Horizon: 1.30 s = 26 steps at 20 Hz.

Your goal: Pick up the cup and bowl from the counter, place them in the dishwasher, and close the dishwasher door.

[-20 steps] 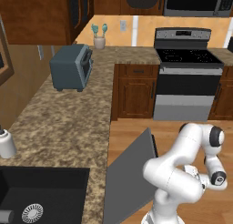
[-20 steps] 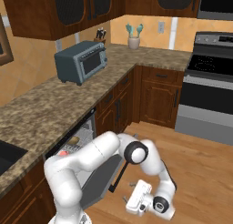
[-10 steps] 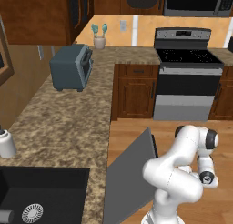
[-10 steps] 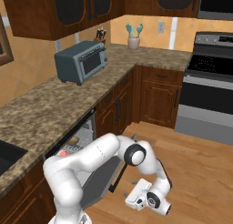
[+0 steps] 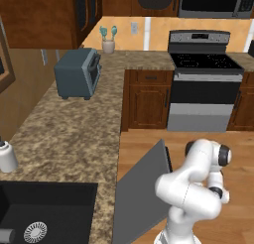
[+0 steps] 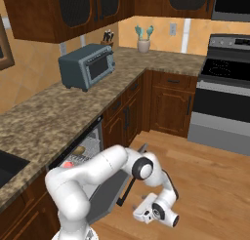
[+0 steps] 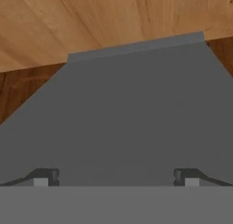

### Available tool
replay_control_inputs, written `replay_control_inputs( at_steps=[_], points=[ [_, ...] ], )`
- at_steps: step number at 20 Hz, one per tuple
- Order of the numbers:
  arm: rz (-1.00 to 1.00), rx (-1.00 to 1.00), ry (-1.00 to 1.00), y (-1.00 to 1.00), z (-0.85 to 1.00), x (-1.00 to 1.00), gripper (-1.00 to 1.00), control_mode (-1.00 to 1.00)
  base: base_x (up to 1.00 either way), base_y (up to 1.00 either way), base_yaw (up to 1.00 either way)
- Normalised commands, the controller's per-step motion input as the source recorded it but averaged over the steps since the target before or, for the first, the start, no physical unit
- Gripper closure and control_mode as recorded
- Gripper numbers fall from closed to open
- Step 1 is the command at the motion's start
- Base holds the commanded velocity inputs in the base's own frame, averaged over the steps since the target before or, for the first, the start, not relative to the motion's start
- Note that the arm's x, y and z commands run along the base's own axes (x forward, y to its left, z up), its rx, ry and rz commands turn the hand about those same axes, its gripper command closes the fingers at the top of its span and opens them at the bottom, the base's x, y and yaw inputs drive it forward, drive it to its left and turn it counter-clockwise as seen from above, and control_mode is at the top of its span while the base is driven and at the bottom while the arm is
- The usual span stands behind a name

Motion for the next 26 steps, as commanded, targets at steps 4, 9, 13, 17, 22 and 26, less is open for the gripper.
replay_control_inputs(
  at_steps=[4,9,13,17,22,26],
  points=[
    [0.04,0.02,0.01,0.15,-0.53,0.25,-1.0,-1.0,0.0,0.0,0.0],
    [0.1,0.1,0.0,0.25,-0.51,0.4,-1.0,-1.0,0.0,0.0,0.0],
    [0.1,0.2,0.0,0.35,-0.33,0.51,-1.0,-1.0,0.0,0.0,0.0],
    [0.12,0.33,0.0,0.41,-0.13,0.42,-1.0,-1.0,0.0,0.0,0.0],
    [0.22,0.38,0.0,0.63,0.0,0.2,-1.0,-1.0,0.0,0.0,0.0],
    [0.33,0.33,0.0,0.99,-0.06,0.0,-1.0,-1.0,0.0,0.0,0.0]
  ],
)
